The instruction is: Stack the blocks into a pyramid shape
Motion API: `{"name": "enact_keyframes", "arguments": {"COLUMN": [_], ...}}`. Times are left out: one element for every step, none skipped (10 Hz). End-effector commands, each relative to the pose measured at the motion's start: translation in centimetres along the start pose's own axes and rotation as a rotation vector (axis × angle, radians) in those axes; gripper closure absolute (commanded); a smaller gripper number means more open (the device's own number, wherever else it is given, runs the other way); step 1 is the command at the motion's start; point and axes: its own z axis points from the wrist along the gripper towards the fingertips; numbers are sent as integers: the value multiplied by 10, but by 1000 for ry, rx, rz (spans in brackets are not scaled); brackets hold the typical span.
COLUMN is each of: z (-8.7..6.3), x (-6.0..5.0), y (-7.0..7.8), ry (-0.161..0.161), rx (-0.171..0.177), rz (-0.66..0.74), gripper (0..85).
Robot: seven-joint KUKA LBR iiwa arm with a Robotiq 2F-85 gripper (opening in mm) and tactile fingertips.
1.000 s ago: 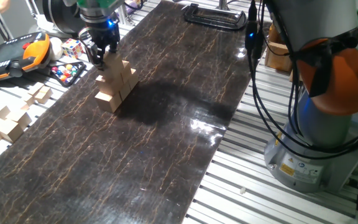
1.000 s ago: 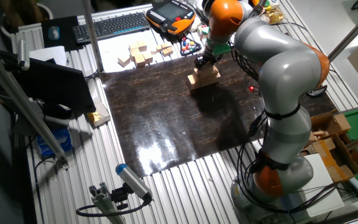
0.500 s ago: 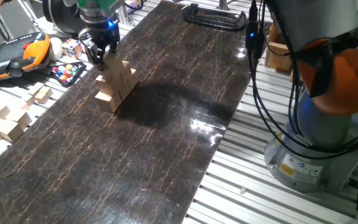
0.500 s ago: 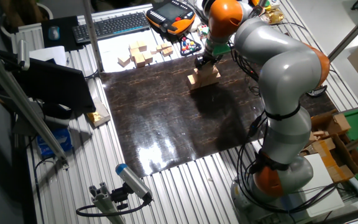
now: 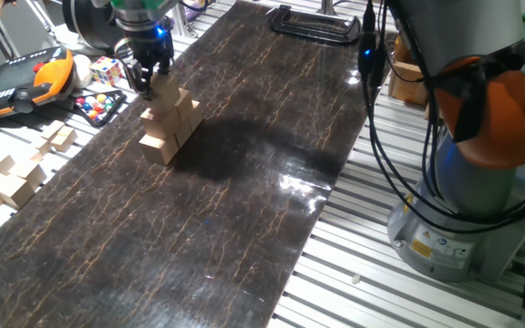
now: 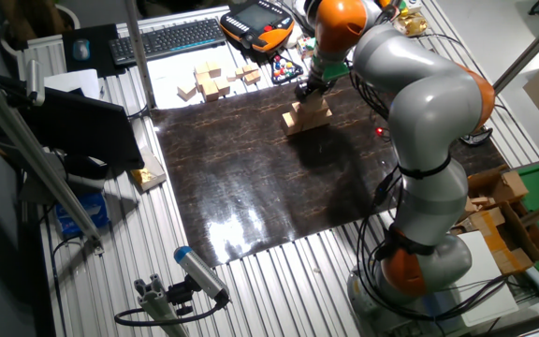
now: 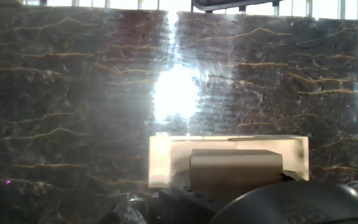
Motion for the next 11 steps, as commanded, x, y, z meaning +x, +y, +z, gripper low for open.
{"name": "enact_keyframes", "arguments": {"z": [2, 3, 5, 6, 6, 6, 6, 6, 8, 8, 8], "x": [-1, -1, -2, -2, -2, -2, -2, -2, -2, -3, -3], "y": [-1, -2, -3, -4, -5, -4, -4, -3, -3, -4, -4], "ry": [0, 4, 7, 8, 9, 10, 9, 9, 9, 9, 10], "rx": [1, -7, -13, -18, -27, -35, -44, -47, -47, -50, -50], "rz": [0, 0, 1, 1, 6, 14, 21, 24, 24, 24, 24], "gripper": [843, 843, 843, 843, 843, 843, 843, 843, 843, 843, 843]}}
